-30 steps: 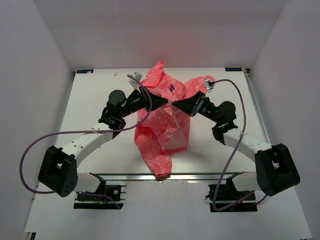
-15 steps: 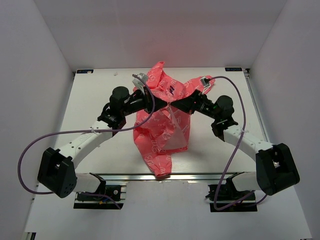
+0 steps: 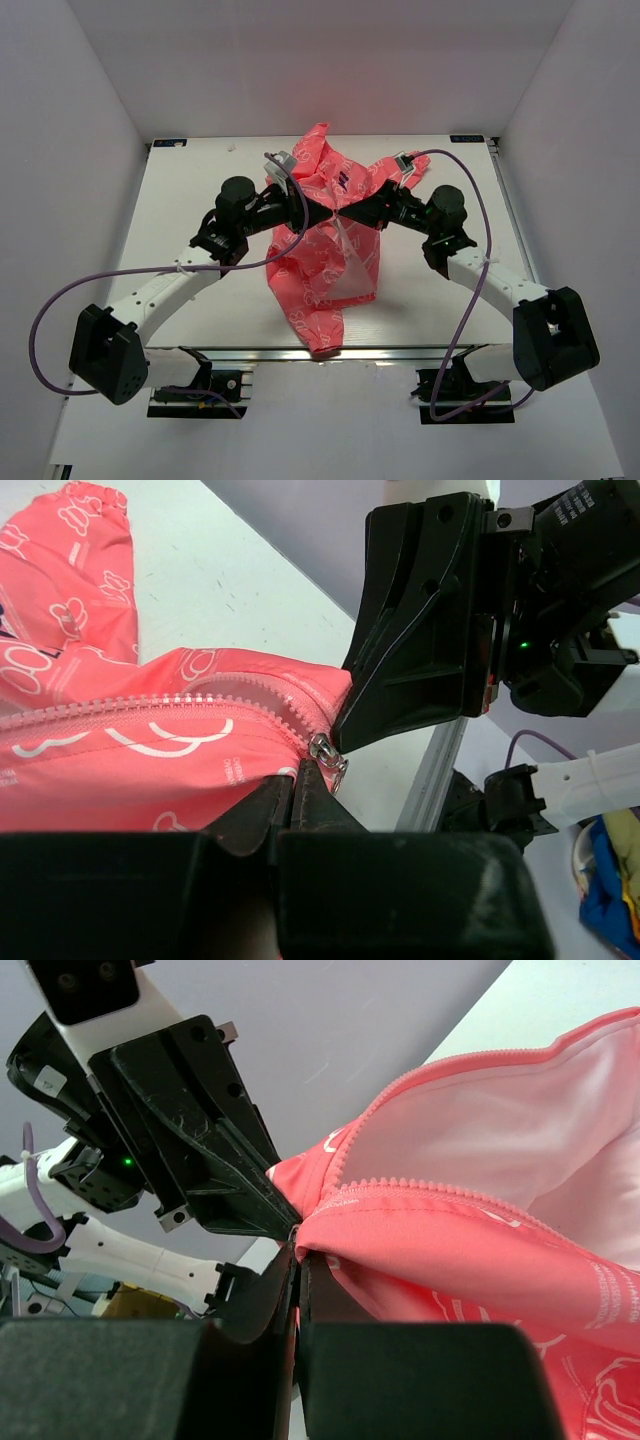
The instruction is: Zip up the jacket
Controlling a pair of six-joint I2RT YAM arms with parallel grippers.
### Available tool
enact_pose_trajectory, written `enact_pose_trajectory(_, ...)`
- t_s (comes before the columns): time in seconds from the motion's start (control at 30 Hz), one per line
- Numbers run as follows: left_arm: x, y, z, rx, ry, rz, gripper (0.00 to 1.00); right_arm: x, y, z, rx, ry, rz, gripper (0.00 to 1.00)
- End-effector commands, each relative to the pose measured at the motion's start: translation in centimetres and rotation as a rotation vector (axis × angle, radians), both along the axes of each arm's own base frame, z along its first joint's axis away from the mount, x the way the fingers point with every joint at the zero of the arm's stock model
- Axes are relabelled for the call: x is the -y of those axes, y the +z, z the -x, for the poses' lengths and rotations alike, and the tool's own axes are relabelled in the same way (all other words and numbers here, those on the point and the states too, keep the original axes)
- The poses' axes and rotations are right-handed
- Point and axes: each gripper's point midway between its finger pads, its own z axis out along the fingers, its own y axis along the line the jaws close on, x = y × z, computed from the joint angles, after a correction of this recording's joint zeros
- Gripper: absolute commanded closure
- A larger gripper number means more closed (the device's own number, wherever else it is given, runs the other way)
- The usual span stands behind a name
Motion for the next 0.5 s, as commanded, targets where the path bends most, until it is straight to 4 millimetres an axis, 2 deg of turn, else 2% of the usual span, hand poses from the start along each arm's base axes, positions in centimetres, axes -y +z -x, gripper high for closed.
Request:
enact_pose_trajectory(0.0, 1.2, -0.3, 2.6, -0.07, -0.106, 0.032, 1.0, 0.1, 3.6, -0.4, 0.156, -0.012, -0.063, 1.0)
enact_pose_trajectory(0.1, 1.3, -0.1, 2.3, -0.089, -0.086, 0.07, 0.97, 0.0, 3.1, 0.2, 0.163, 0.006, -0.049, 1.0)
enact_pose_trajectory(0.23, 1.2, 0.0, 2.6, -0.118, -0.083, 0.129, 0.77, 0.0, 2.3, 0.0, 0.157, -0.004, -0.004, 1.0)
enact_pose_trajectory(0.27, 1.3, 0.3, 2.5, -0.111, -0.083, 0.143, 0.68, 0.0, 2.1, 0.0, 0.147, -0.005, 0.005, 1.0)
enact_pose_trajectory(0.47, 0.9, 0.9, 2.3, -0.122, -0.123, 0.216, 0.55, -0.3, 1.6, 0.2, 0.144, -0.003, 0.022, 1.0)
